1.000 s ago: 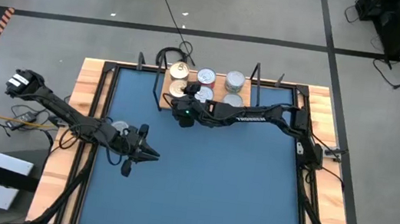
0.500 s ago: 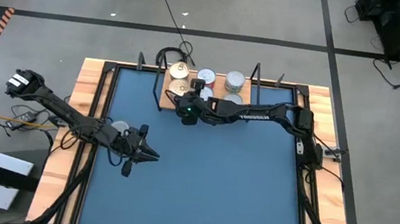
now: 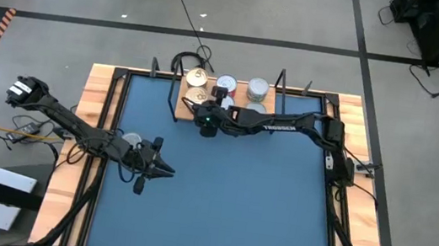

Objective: Stack canned seafood by type on shelf
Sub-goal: Stack the blue tuna can on top of the other blue tuna can on the shelf, then stack the green tuna can on top of the other green tuna can on the shelf

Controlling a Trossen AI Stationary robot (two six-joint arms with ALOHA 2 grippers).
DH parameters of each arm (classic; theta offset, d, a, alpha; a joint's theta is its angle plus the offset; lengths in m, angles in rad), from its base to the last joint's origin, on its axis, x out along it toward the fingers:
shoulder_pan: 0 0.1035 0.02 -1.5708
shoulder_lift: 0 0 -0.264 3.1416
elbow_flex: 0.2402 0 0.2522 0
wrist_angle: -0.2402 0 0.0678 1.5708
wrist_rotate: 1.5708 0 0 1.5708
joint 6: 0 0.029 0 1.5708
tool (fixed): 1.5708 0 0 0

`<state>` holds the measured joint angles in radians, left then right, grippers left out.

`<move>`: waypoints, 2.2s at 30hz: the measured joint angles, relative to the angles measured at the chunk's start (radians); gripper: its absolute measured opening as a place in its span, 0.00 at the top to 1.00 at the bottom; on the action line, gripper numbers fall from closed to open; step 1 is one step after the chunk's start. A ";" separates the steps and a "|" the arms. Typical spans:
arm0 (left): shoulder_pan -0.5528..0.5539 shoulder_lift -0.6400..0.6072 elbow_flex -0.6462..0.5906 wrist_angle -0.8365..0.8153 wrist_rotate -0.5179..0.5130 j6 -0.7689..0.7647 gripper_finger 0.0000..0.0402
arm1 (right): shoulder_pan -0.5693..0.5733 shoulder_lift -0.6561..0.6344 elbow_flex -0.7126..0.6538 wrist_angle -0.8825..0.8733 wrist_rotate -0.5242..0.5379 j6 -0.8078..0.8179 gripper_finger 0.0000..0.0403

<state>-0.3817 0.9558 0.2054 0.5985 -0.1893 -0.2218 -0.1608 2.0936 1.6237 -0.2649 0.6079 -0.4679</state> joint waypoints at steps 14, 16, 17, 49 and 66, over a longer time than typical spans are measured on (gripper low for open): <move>0.000 -0.001 0.270 -0.750 -0.007 -0.049 0.96 | 0.139 -0.050 -0.057 -0.019 -0.232 0.172 1.00; 0.000 -0.001 0.316 -0.879 -0.021 -0.094 0.98 | 0.160 -0.050 -0.088 0.016 -0.276 0.200 1.00; 0.000 -0.001 0.338 -0.945 -0.026 -0.118 0.99 | 0.170 -0.050 -0.102 0.037 -0.303 0.212 1.00; 0.069 0.228 0.394 -1.622 -0.155 -0.675 0.84 | 0.404 -0.328 -0.506 0.169 -0.136 0.477 1.00; 0.127 0.340 0.397 -1.662 -0.153 -0.644 0.74 | 0.416 -0.348 -0.521 0.183 -0.137 0.476 1.00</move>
<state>-0.2546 1.2954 0.6029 -1.0630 -0.3423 -0.8661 0.2554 1.7455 1.1027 -0.0818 0.4711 0.0082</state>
